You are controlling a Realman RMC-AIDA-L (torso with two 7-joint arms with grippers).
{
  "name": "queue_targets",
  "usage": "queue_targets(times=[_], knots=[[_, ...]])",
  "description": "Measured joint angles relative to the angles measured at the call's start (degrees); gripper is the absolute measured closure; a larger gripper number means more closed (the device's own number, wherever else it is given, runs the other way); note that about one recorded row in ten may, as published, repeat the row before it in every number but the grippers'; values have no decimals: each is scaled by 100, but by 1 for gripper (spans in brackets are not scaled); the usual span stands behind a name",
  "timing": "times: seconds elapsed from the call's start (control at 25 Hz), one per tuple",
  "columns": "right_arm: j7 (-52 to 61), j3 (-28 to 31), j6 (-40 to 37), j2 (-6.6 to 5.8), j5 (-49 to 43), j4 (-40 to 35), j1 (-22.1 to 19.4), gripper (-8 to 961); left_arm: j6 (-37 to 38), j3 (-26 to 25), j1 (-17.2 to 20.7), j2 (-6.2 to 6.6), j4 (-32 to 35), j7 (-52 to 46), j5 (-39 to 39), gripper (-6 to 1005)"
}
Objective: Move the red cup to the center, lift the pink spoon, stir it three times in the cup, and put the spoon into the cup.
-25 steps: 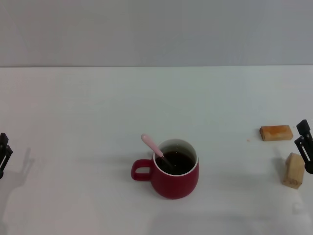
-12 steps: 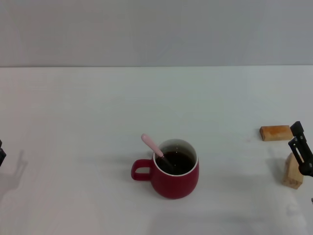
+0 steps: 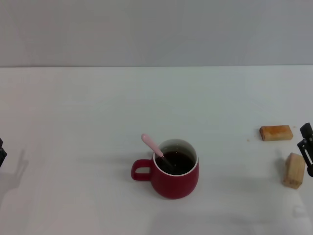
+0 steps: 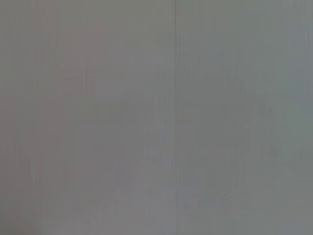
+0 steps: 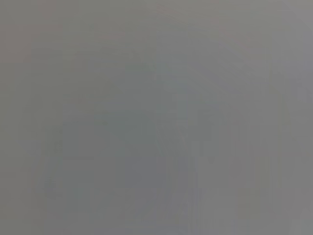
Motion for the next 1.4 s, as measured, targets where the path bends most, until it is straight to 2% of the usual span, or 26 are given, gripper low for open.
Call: queue_targets(times=[0.8,1.08,1.4], knots=[[-2,-23,-60,0,273,30,1,337,-3,-18,-48,3,38,-49,-2,152],[15,-5,-11,-13,282,69,-56,337,5,-105,-110,7,93,-76,-1,152],[34,33,-5,-30,292,-12,63,336,2,-203,-303,-12,69,-20,-1,152]])
